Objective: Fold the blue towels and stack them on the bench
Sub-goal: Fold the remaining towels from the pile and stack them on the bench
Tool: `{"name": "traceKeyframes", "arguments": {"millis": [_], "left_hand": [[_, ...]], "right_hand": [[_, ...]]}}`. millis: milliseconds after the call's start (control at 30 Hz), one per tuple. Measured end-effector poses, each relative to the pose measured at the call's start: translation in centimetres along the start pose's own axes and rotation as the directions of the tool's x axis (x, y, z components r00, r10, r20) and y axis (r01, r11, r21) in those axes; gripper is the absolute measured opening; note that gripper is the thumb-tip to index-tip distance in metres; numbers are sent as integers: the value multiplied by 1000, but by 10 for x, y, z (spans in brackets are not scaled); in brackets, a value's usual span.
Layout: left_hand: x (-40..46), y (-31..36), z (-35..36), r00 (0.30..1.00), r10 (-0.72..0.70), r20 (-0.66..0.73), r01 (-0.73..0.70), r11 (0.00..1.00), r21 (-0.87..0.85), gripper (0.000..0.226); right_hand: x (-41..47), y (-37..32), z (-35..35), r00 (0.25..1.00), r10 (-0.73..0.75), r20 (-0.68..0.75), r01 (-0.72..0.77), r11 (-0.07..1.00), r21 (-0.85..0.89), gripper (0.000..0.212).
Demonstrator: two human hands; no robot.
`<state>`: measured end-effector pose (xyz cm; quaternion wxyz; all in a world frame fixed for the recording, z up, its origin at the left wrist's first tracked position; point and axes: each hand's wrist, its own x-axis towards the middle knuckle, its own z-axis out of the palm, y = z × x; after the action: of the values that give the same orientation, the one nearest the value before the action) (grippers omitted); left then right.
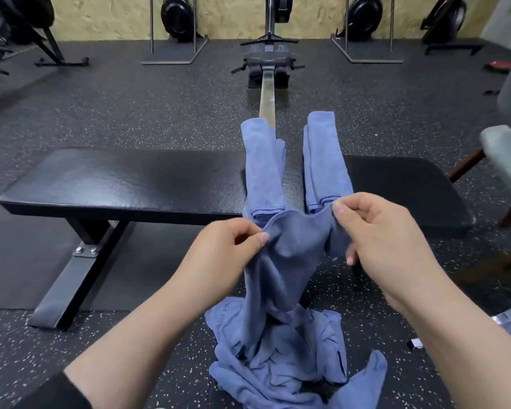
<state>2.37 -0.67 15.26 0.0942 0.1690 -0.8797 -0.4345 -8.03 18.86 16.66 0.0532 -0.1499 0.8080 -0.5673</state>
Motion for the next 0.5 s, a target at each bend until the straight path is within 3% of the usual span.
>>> {"name": "traceKeyframes", "arguments": {"millis": [100, 267, 333, 433, 500], "left_hand": [[-2, 9, 1, 997, 17, -70, -23, 996, -88, 23], [-3, 21, 8, 1000, 15, -22, -19, 980, -198, 18], [-3, 24, 10, 1000, -5, -25, -3, 948, -317, 17], [-5, 27, 11, 1000, -17, -15, 9, 904, -426, 18], [-6, 26, 11, 1000, 1, 24, 10, 894, -448, 16]], "right_hand": [[-4, 2, 7, 993, -13, 119, 21, 998, -66, 18], [-12, -3, 13, 919, -43, 391, 122, 976, -178, 22], [-14, -5, 13, 905, -37, 424, 126, 975, -182, 27], [-16, -7, 13, 897, -74, 437, 160, 973, -164, 11], [-16, -6, 12, 913, -89, 399, 161, 975, -151, 18]]}}
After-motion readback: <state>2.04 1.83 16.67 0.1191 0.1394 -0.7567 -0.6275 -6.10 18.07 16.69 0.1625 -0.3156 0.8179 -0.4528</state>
